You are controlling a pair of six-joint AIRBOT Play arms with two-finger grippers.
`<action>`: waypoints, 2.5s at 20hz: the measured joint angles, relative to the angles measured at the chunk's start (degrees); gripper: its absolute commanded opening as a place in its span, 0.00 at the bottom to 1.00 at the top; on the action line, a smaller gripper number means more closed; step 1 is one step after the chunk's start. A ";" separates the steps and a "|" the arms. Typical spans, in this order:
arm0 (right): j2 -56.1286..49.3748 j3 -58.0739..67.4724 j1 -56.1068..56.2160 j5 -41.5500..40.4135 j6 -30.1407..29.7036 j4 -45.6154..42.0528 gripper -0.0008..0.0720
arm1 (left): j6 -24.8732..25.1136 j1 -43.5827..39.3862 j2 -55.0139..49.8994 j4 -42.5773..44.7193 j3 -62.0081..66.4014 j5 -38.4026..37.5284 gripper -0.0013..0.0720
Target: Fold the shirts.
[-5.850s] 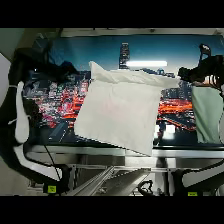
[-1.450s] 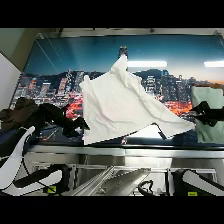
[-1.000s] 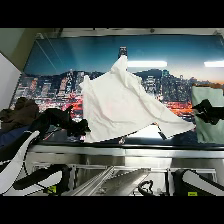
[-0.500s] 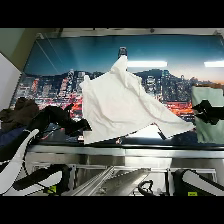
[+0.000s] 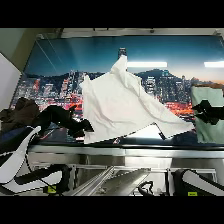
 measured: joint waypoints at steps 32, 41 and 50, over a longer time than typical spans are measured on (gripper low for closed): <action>-18.40 0.26 26.45 -18.10 -24.20 -0.98 0.03 | 12.09 18.86 -2.97 -2.99 16.28 1.40 0.04; 4.17 24.28 21.81 -26.40 -27.02 21.51 0.03 | 10.99 18.93 22.71 -7.10 33.09 -0.59 0.04; 31.95 57.94 6.95 5.64 -26.32 24.15 0.03 | 9.20 25.59 40.46 0.48 71.10 -13.88 0.04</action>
